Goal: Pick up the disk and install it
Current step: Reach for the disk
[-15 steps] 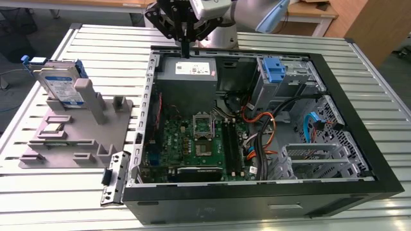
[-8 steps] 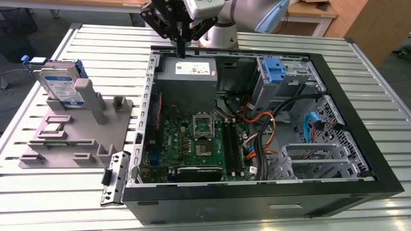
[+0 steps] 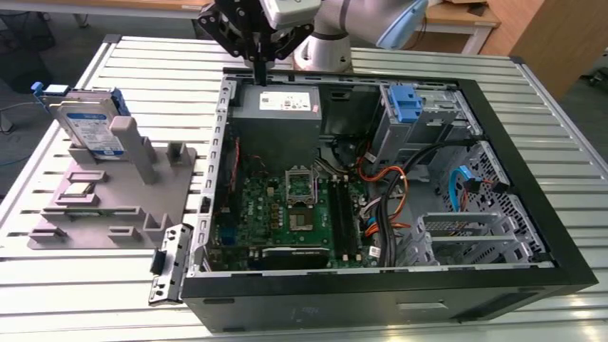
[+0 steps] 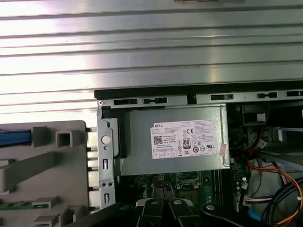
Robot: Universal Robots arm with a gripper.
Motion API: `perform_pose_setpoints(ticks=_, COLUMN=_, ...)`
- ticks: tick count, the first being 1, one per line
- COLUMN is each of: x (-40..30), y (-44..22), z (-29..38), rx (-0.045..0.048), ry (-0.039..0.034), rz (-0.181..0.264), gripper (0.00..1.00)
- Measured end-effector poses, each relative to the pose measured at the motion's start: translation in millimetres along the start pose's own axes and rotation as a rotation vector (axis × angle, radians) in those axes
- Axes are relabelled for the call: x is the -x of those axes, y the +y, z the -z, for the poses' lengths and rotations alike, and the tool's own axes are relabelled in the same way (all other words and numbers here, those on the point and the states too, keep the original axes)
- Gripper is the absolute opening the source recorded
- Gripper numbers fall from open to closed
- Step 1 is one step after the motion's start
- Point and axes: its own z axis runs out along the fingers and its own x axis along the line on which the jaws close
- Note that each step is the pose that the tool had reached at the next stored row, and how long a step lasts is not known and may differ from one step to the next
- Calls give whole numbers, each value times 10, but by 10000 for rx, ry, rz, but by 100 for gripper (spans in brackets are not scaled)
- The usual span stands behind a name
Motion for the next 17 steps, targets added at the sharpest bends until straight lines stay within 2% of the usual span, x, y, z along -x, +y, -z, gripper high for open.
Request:
perform_pose_setpoints(ticks=10, x=-6, y=-1, z=1, rx=-1, ry=0, rz=-1, gripper=10)
perform_pose_setpoints(ticks=17, x=-69, y=-6, z=2, rx=0, ry=0, rz=-1, gripper=10)
